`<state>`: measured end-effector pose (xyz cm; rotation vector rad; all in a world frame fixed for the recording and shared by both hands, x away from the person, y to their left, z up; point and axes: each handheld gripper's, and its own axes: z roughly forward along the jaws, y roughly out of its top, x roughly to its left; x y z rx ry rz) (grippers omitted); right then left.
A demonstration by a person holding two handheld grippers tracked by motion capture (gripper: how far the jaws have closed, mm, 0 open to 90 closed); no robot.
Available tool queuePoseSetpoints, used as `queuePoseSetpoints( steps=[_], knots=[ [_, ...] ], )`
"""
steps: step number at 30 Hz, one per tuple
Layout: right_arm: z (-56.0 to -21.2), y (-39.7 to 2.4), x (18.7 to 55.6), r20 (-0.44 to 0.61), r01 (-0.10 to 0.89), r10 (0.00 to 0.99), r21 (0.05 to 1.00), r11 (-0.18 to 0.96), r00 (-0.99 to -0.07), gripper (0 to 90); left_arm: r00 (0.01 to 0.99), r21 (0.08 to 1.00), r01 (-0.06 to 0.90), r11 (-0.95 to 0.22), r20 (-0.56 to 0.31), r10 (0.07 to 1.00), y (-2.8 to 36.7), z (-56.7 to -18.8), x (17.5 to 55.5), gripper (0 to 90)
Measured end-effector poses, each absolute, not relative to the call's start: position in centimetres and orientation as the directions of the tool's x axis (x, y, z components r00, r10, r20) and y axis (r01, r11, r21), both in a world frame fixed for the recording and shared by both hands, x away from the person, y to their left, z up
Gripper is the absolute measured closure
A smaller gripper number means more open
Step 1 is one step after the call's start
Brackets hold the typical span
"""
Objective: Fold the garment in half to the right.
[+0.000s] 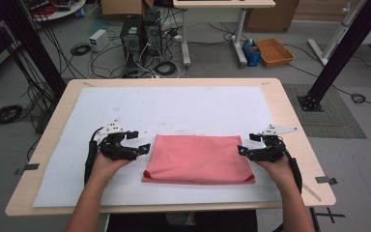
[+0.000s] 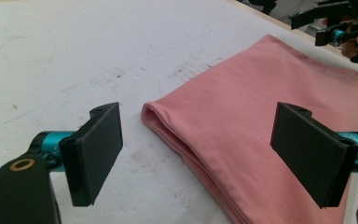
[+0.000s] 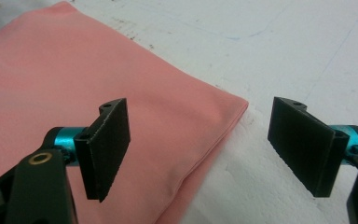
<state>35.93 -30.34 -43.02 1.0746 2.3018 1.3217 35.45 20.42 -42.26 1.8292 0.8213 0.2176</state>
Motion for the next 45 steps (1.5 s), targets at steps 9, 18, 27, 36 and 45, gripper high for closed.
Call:
queuePoseSetpoints(
  steps=[9, 18, 27, 36, 45],
  knots=[
    [-42.5, -30.8, 36.0, 0.125, 0.459, 0.72, 0.84, 0.29, -0.683, 20.7, 0.746, 0.859, 0.455, -0.234, -0.224, 0.628, 19.6, -42.0, 34.4, 16.8],
    [-42.2, -30.8, 36.1, 0.122, 0.448, 0.719, 0.848, 0.282, -0.684, 20.7, 0.742, 0.842, 0.48, -0.248, -0.239, 0.626, 19.9, -42.3, 33.6, 16.8],
    [-41.5, -30.0, 36.2, 0.116, 0.436, 0.706, 0.852, 0.291, -0.699, 20.7, 0.763, 0.808, 0.497, -0.316, -0.233, 0.603, 18.7, -43.4, 32.6, 17.8],
    [-38.6, -27.9, 36.1, 0.091, 0.393, 0.661, 0.86, 0.325, -0.745, 20.7, 0.788, 0.761, 0.506, -0.406, -0.217, 0.576, 18.3, -44.6, 31.4, 26.6],
    [-35.9, -24.5, 36.9, 0.037, 0.357, 0.611, 0.839, 0.411, -0.791, 20.7, 0.781, 0.754, 0.514, -0.409, -0.215, 0.587, 18.1, -45.0, 30.0, 36.7]
  ],
)
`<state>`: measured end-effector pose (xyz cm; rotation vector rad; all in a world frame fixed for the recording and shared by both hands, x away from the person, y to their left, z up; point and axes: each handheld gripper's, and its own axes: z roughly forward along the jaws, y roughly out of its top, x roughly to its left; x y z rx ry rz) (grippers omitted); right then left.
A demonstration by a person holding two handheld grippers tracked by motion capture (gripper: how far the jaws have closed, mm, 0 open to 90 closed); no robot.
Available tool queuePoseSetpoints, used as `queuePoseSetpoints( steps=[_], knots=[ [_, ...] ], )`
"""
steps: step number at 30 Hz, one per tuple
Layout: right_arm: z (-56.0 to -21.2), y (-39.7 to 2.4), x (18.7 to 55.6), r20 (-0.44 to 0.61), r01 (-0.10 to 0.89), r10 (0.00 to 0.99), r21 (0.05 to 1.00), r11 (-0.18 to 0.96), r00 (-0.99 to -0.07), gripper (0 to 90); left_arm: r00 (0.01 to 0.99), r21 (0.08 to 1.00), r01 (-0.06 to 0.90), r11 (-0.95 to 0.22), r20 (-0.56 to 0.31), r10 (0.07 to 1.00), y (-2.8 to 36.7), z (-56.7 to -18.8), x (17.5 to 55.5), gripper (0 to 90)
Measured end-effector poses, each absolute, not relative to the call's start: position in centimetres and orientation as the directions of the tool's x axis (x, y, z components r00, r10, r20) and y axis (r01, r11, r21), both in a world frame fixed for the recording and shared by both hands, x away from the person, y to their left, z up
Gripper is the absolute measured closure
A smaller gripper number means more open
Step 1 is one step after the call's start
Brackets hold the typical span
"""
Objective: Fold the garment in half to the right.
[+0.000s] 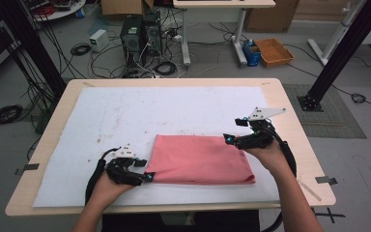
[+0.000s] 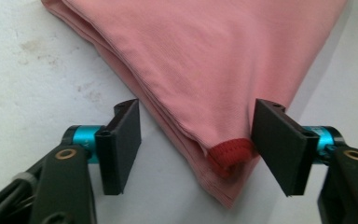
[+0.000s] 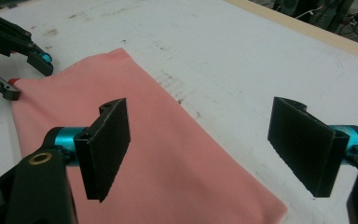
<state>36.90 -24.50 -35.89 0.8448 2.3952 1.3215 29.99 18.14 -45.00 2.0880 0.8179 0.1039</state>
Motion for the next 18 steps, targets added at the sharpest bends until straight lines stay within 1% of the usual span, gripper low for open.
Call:
queuePoseSetpoints(
  steps=[5, 9, 12, 13, 14, 17, 18],
  knots=[
    [-35.8, -23.0, 37.9, 0.03, 0.359, 0.594, 0.82, 0.446, -0.804, 20.8, 0.793, 0.746, 0.499, -0.441, -0.188, 0.579, 17.5, -44.8, 28.7, 38.4],
    [-36.1, -22.3, 38.3, 0.034, 0.362, 0.584, 0.813, 0.456, -0.811, 20.7, 0.807, 0.741, 0.496, -0.452, -0.201, 0.556, 17.2, -44.8, 27.9, 40.9],
    [-36.4, -21.9, 38.6, 0.034, 0.361, 0.579, 0.81, 0.461, -0.815, 20.8, 0.813, 0.742, 0.478, -0.47, -0.172, 0.556, 16.8, -44.8, 27.6, 41.1],
    [-36.5, -21.8, 38.6, 0.035, 0.365, 0.58, 0.808, 0.463, -0.814, 20.7, 0.813, 0.743, 0.474, -0.472, -0.163, 0.559, 16.8, -44.8, 27.6, 42.4],
    [-36.6, -21.7, 38.7, 0.033, 0.363, 0.578, 0.807, 0.466, -0.815, 20.8, 0.813, 0.744, 0.467, -0.478, -0.148, 0.563, 16.8, -44.8, 27.6, 46.3],
    [-36.8, -21.2, 38.9, 0.033, 0.365, 0.575, 0.802, 0.472, -0.818, 20.8, 0.809, 0.751, 0.439, -0.494, -0.091, 0.581, 16.9, -44.8, 27.6, 62.1],
    [-36.8, -21.1, 38.9, 0.035, 0.365, 0.574, 0.802, 0.472, -0.818, 20.7, 0.809, 0.756, 0.43, -0.493, -0.08, 0.582, 16.9, -44.9, 27.5, 65.7]
  ],
)
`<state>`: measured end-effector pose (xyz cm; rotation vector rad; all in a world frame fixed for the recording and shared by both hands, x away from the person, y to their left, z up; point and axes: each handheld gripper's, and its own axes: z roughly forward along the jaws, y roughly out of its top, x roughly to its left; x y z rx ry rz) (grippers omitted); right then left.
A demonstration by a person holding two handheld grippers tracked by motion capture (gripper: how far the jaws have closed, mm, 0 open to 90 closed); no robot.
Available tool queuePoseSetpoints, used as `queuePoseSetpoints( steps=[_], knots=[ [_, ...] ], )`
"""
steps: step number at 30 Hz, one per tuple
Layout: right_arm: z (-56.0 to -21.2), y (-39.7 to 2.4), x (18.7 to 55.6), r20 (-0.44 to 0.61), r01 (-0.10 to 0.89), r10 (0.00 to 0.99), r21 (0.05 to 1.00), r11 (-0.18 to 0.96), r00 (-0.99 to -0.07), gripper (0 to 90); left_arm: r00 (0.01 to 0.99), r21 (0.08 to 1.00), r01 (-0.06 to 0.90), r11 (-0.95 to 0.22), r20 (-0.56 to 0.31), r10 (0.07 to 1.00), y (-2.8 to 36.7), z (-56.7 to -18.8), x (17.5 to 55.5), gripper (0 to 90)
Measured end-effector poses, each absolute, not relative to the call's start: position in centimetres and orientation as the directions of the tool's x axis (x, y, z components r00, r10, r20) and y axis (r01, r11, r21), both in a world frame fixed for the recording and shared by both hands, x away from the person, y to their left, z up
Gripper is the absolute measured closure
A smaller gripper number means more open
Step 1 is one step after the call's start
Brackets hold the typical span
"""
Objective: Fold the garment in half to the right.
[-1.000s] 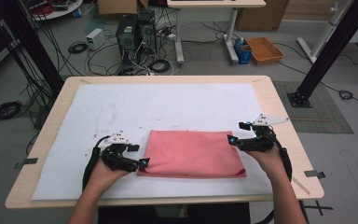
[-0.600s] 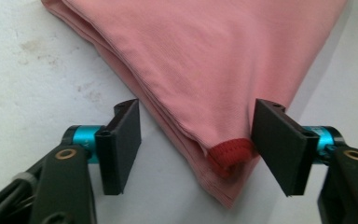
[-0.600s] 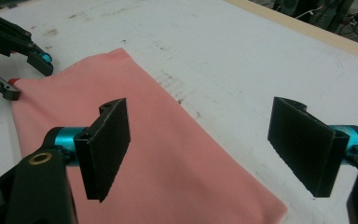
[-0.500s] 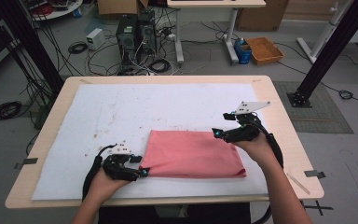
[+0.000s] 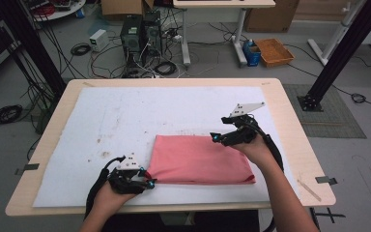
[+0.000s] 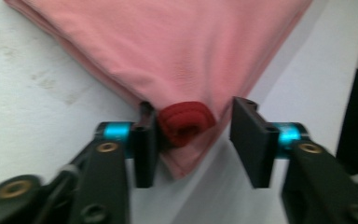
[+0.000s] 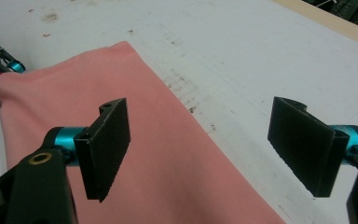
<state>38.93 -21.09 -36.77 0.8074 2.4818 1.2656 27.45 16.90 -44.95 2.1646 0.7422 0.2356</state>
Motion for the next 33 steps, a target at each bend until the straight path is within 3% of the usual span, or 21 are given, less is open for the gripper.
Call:
queuePoseSetpoints(
  steps=[5, 8, 12, 17, 33],
  knots=[
    [-36.6, -20.2, 39.1, 0.032, 0.358, 0.564, 0.803, 0.478, -0.825, 20.7, 0.817, 0.755, 0.4, -0.52, -0.037, 0.575, 16.7, -44.9, 27.3, 69.6],
    [-36.5, -19.6, 39.3, 0.03, 0.356, 0.558, 0.798, 0.486, -0.829, 20.7, 0.829, 0.755, 0.388, -0.529, -0.035, 0.558, 16.4, -44.8, 27.4, 77.7],
    [-36.5, -19.0, 39.7, 0.026, 0.349, 0.549, 0.797, 0.493, -0.835, 20.8, 0.833, 0.777, 0.401, -0.484, -0.09, 0.546, 16.7, -44.8, 28.0, 80.7],
    [-36.7, -18.2, 40.3, 0.034, 0.357, 0.542, 0.786, 0.504, -0.84, 20.8, 0.838, 0.821, 0.421, -0.385, -0.19, 0.511, 17.2, -44.4, 28.6, 81.1],
    [-38.8, -11.0, 42.6, 0.084, 0.368, 0.463, 0.737, 0.567, -0.882, 20.7, 0.85, 0.806, 0.417, -0.421, -0.182, 0.494, 17.7, -44.7, 28.2, 81.0]
  ],
)
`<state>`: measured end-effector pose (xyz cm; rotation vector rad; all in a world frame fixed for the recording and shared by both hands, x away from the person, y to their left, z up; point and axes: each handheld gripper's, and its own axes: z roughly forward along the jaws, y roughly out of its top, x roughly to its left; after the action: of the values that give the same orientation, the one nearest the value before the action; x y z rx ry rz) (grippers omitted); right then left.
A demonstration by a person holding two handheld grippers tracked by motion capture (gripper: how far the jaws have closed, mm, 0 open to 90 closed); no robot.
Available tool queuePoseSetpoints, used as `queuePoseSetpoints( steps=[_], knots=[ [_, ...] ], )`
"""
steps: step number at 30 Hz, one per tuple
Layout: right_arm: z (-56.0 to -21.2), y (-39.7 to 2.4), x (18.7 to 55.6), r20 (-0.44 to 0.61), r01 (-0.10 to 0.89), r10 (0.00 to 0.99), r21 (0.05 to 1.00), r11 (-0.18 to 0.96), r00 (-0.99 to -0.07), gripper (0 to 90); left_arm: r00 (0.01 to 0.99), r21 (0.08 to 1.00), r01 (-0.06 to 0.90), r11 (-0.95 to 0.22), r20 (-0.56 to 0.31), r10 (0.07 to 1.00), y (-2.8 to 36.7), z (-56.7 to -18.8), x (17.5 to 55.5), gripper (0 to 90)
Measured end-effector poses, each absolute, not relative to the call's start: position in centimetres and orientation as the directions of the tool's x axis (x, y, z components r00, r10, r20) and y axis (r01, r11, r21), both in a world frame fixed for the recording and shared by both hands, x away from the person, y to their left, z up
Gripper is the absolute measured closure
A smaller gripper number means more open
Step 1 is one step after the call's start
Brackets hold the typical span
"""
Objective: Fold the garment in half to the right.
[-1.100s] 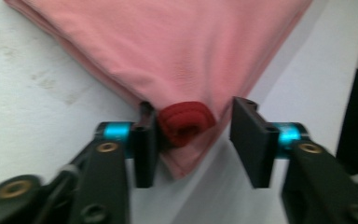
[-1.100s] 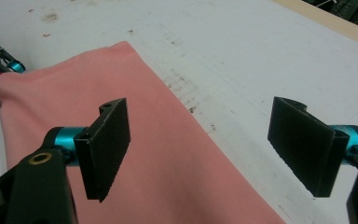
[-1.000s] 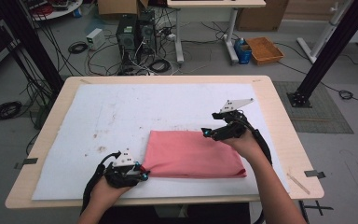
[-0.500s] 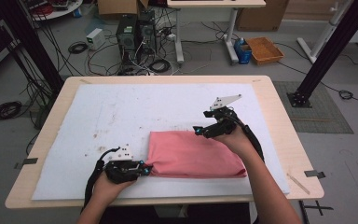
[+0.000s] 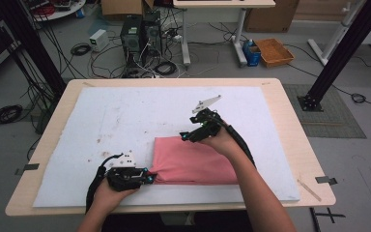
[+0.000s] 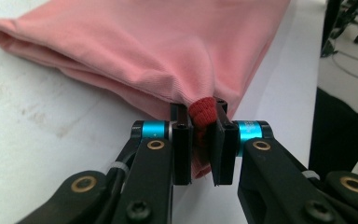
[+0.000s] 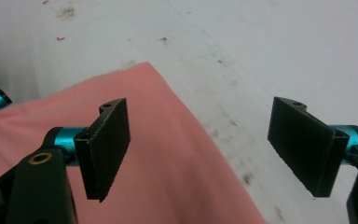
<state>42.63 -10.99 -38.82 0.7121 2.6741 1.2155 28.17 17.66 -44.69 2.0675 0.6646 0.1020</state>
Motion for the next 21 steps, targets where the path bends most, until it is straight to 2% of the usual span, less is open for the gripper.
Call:
queuePoseSetpoints(
  steps=[13, 16, 18, 20, 21],
  knots=[
    [-42.6, -3.9, 44.0, 0.129, 0.404, 0.442, 0.676, 0.616, -0.888, 22.4, 0.858, 0.811, 0.41, -0.418, -0.189, 0.477, 17.5, -44.7, 28.2, 81.0],
    [-43.1, -2.6, 44.0, 0.124, 0.398, 0.43, 0.663, 0.635, -0.894, 30.7, 0.859, 0.81, 0.408, -0.42, -0.186, 0.477, 17.5, -44.7, 28.2, 81.1],
    [-43.4, -1.9, 44.0, 0.116, 0.386, 0.417, 0.649, 0.655, -0.901, 39.4, 0.86, 0.81, 0.408, -0.422, -0.184, 0.476, 17.6, -44.7, 28.2, 81.0],
    [-43.8, -1.5, 43.9, 0.101, 0.376, 0.41, 0.633, 0.676, -0.907, 43.6, 0.859, 0.808, 0.408, -0.426, -0.182, 0.478, 17.6, -44.7, 28.2, 81.1],
    [-43.7, -1.5, 43.8, 0.097, 0.375, 0.411, 0.633, 0.678, -0.906, 50.3, 0.859, 0.808, 0.409, -0.425, -0.182, 0.479, 17.6, -44.7, 28.2, 81.1]
  ],
)
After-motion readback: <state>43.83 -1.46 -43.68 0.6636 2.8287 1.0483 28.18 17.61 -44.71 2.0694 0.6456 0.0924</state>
